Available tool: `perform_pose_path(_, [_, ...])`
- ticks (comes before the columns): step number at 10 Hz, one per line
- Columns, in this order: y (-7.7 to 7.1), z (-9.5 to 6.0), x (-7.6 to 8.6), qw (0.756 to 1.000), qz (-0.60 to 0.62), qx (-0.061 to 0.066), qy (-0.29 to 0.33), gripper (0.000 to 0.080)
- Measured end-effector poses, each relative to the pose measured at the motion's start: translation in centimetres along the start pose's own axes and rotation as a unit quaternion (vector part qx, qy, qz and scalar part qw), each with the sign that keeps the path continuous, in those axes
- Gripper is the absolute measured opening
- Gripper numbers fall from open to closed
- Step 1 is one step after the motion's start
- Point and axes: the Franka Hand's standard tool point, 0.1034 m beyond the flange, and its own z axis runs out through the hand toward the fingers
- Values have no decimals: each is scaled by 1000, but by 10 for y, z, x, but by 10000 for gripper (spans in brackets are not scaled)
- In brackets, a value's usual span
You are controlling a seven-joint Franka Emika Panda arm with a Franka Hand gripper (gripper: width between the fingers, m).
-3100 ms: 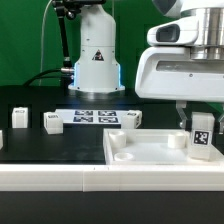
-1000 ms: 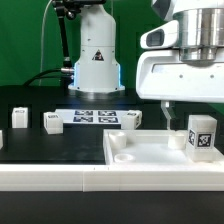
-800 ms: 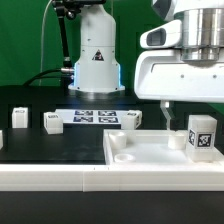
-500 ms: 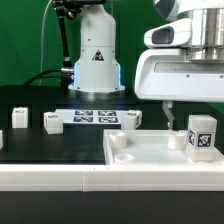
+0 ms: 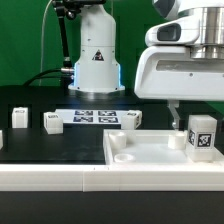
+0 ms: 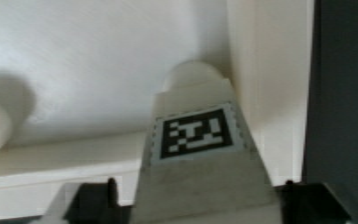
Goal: Assemble one leg
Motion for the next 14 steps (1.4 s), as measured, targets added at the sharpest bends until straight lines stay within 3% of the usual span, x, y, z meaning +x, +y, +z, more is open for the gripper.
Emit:
perform_pose_path(1, [0,0,0,1000,0,0,0,386])
perform_pose_path(2, [0,0,0,1000,0,0,0,291])
perform_pose_path(5, [0,0,0,1000,25,1,0,291])
perform_pose_path(8, [4,0,1,988,153,3,-2,291])
perform_pose_path(12, [4,1,-1,947,320,5,-2,291])
perform_pose_path(14, [4,1,-3,909,418,1,-3,292])
